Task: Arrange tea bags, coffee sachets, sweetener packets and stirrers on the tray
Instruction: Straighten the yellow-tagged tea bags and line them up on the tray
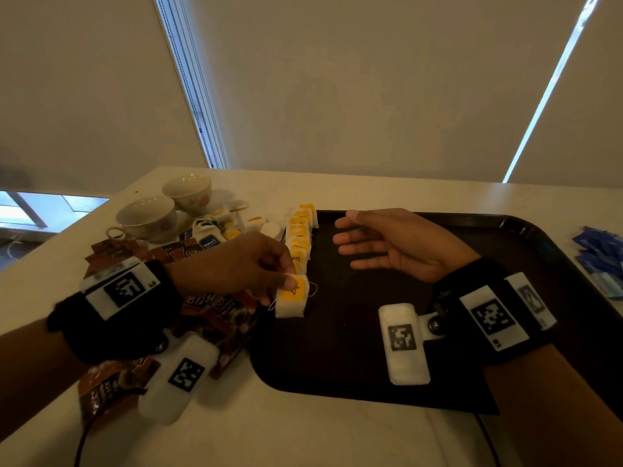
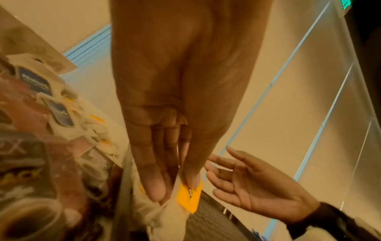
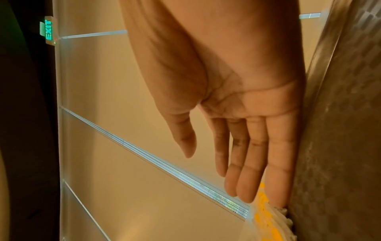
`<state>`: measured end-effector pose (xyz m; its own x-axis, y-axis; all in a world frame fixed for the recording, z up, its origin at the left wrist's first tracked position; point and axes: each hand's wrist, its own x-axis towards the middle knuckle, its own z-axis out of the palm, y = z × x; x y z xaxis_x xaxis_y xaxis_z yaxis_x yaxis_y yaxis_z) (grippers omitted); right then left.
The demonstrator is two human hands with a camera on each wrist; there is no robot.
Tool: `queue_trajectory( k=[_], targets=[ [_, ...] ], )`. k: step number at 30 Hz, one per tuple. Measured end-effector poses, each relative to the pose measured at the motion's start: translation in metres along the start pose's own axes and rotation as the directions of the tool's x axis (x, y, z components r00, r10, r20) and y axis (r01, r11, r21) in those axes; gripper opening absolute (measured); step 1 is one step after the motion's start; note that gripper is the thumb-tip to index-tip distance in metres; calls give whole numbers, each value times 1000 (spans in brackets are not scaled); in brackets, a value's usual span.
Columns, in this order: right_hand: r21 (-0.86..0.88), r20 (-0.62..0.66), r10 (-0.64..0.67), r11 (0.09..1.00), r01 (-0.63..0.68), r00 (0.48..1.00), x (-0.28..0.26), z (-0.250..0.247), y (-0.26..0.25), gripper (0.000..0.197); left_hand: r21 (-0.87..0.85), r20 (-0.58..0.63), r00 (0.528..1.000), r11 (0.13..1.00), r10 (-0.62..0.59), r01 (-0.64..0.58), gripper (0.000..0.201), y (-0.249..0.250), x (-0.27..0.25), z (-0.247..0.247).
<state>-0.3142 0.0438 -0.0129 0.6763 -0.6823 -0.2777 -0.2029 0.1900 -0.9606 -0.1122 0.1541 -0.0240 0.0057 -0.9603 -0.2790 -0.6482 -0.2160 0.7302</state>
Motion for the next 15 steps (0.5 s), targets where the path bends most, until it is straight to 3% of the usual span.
queue_trajectory(
  k=[4,9,12,15],
  targets=[
    [-7,-10,-6,1000,5,1000,1,-2,0,27,199,-80,997,980,14,3,11,-6,5,2],
    [-20,-12,4,1000,-4,1000,3,-6,1,25,443,-156,978,894,141,-58,22,-7,6,3],
    [-16,-19,0,1000,0,1000,3,-9,-1,25,559,-74,971,815,229,-150,20,-5,4,6],
    [5,-36,-4,1000,4,999,3,-13,-2,25,668,68,975,716,211,-202,18,-8,2,11]
  ],
)
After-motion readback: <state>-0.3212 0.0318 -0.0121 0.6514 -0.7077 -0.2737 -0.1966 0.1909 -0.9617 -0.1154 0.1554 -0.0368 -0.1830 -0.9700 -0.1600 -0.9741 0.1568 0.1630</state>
